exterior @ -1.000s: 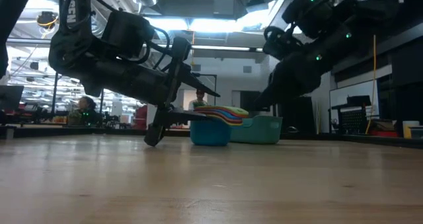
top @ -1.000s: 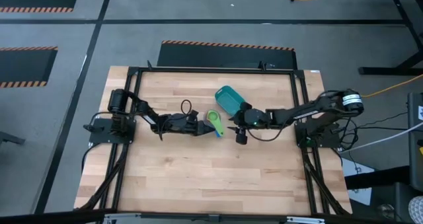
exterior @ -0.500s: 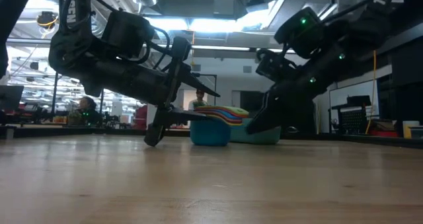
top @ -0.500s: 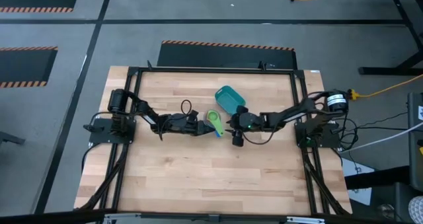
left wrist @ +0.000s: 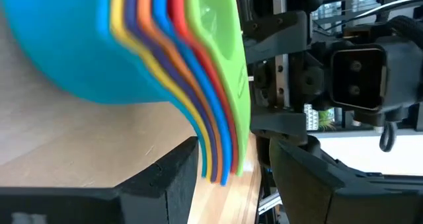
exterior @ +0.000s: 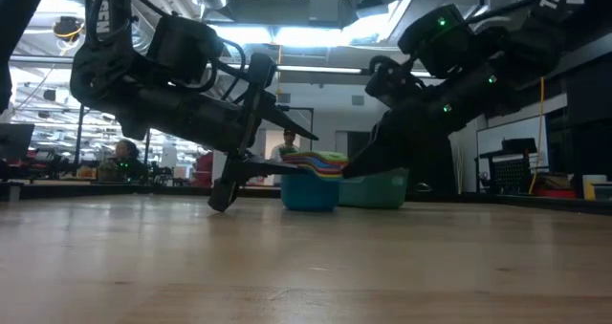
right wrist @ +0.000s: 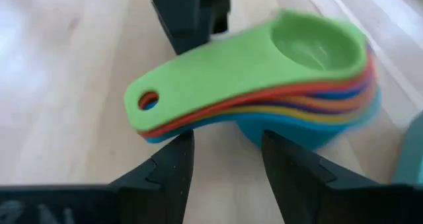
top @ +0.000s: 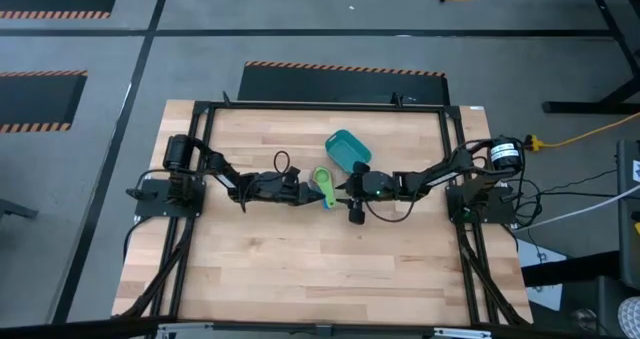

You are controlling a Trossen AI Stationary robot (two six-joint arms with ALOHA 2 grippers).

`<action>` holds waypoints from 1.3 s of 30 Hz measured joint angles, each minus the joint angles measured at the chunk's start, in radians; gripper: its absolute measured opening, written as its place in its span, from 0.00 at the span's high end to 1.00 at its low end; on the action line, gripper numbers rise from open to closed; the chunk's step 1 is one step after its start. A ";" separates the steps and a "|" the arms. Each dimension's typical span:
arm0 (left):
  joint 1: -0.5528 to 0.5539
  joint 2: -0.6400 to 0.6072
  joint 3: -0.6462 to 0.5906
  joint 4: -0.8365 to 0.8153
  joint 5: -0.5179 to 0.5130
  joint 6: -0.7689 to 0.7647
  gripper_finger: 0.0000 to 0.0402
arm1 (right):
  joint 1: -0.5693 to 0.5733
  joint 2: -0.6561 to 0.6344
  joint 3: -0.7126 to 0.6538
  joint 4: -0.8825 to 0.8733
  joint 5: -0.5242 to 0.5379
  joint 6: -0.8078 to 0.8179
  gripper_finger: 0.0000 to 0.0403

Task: Nest measuring cups in basket
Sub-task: Put the nested measuring cups into the green bin

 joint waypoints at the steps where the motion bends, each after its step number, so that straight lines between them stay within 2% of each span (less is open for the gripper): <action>1: 0.000 0.000 0.000 0.000 0.001 0.000 0.55 | 0.000 0.000 0.000 0.009 -0.013 0.000 0.55; 13: 0.009 0.001 0.000 0.004 0.092 -0.021 0.55 | 0.000 0.000 0.000 -0.007 -0.018 0.002 0.55; 22: 0.008 0.000 0.000 0.005 0.081 -0.005 0.55 | 0.000 0.000 0.000 -0.033 -0.019 0.000 0.55; 35: 0.008 -0.100 -0.058 -0.025 0.052 0.041 0.55 | 0.000 0.000 0.000 -0.036 -0.018 -0.001 0.55; 39: 0.010 -0.163 -0.089 -0.023 0.061 0.166 0.55 | 0.000 -0.001 0.000 -0.039 -0.016 -0.001 0.55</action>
